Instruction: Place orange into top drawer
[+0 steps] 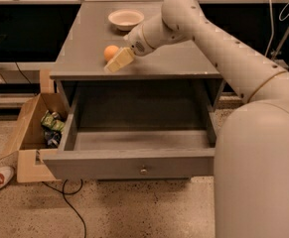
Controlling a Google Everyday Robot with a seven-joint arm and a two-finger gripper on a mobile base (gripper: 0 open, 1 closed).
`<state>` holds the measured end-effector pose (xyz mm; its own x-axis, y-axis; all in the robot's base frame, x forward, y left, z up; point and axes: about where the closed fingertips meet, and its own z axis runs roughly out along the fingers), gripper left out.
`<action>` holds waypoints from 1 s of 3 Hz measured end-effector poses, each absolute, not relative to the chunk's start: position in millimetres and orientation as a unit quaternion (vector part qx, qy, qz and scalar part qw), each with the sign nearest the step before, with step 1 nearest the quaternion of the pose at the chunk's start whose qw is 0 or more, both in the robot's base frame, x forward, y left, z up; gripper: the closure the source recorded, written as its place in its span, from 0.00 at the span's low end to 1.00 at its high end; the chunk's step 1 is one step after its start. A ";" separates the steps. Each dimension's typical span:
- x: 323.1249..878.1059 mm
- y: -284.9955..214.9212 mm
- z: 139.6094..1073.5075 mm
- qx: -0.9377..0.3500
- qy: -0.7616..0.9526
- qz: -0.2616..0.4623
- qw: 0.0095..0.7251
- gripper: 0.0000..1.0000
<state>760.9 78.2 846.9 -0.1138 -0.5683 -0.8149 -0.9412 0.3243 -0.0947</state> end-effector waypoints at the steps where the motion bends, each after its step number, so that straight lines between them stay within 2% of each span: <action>1: 763.8 87.0 838.6 -0.537 0.711 0.236 0.388 0.19; 3: 752.6 84.6 861.7 -0.532 0.689 0.270 0.412 0.66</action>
Offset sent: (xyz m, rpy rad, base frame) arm -0.0025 0.0033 0.0224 0.0683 -0.0068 0.0348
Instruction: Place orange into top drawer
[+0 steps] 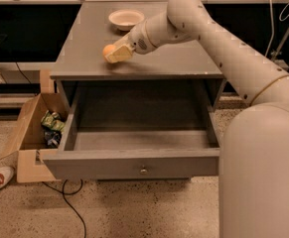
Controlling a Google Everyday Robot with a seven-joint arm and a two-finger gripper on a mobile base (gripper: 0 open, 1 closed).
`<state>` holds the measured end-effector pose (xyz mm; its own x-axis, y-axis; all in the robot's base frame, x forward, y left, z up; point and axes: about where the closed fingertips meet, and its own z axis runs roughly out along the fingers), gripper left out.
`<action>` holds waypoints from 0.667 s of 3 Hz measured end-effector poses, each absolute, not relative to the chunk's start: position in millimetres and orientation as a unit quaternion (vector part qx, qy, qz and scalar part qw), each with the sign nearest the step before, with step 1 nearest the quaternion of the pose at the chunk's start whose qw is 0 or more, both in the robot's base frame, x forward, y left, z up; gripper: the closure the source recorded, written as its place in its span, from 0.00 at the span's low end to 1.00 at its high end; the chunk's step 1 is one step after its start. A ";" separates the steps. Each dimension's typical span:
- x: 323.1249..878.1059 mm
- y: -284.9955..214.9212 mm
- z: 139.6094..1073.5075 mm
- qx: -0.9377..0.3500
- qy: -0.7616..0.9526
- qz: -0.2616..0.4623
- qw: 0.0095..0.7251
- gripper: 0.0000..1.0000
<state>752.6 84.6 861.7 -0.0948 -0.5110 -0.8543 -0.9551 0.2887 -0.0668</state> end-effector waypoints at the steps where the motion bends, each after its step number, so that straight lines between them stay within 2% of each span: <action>1: 728.0 69.5 882.0 -0.525 0.664 0.303 0.438 0.89; 2: 692.3 17.3 897.9 -0.523 0.646 0.314 0.459 1.00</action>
Offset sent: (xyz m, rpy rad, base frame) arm -0.1037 -0.1178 0.0576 0.1740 -0.0881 0.0810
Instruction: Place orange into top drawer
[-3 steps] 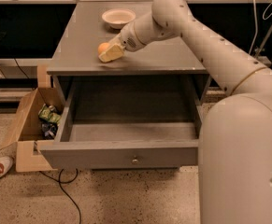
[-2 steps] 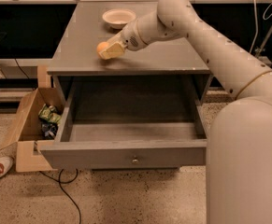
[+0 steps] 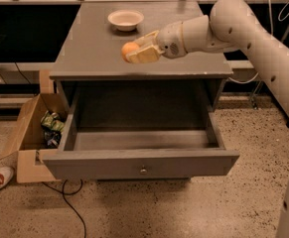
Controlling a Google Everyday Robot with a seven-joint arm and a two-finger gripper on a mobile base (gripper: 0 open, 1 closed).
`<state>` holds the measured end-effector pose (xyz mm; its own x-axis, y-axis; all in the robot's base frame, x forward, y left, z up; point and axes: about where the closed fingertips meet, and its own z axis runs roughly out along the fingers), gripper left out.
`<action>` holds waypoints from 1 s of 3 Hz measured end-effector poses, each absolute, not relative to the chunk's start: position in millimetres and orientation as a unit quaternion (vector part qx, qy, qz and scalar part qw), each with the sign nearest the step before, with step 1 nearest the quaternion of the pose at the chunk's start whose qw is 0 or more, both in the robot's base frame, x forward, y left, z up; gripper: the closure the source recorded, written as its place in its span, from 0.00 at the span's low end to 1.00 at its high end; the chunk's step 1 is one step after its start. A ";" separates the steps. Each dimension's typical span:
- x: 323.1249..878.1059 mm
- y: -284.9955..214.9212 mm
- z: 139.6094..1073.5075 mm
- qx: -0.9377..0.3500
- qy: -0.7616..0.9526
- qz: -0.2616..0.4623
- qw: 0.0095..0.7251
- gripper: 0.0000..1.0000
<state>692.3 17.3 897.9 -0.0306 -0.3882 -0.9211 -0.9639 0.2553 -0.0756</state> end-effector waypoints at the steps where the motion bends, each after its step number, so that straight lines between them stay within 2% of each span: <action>1: 690.6 18.5 895.8 -0.524 0.649 0.312 0.455 1.00; 3: 639.7 5.6 863.5 -0.478 0.733 0.279 0.395 1.00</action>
Offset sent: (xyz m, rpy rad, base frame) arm -0.0501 -0.0045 -0.0564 -0.2376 0.1858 -0.0982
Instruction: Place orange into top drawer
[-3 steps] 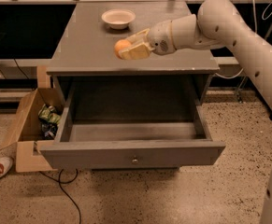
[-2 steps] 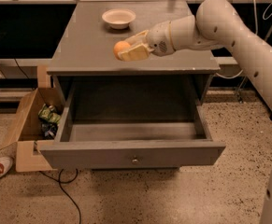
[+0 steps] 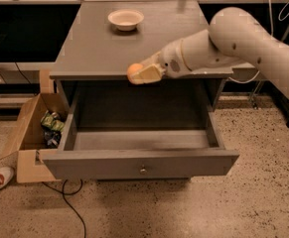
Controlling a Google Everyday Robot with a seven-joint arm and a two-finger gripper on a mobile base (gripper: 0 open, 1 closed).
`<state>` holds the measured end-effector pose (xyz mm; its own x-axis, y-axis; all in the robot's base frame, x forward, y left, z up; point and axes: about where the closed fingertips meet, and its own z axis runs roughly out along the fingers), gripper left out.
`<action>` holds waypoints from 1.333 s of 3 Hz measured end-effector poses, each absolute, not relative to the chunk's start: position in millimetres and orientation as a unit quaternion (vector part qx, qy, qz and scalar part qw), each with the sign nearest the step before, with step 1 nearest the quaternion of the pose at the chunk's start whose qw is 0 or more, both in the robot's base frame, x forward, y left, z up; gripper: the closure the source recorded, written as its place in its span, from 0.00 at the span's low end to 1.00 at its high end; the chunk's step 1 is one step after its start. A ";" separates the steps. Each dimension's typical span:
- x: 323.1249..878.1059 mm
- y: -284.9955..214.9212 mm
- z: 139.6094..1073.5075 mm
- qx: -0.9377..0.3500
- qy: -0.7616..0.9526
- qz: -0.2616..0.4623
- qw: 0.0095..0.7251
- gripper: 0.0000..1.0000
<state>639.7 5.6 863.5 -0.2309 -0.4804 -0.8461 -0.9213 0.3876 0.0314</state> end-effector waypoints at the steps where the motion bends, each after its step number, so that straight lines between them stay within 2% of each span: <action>1: 608.8 -11.6 831.9 -0.427 0.775 0.267 0.382 1.00; 3: 584.4 -34.2 737.4 -0.348 0.845 0.202 0.352 1.00; 4: 594.7 -46.4 705.4 -0.327 0.862 0.158 0.354 1.00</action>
Offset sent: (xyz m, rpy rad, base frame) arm -0.0730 -0.0471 -0.1503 -0.0973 0.2427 -0.3737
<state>594.7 -46.4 705.4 -0.5364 -0.4512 -0.7132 -0.6751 0.7365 0.0418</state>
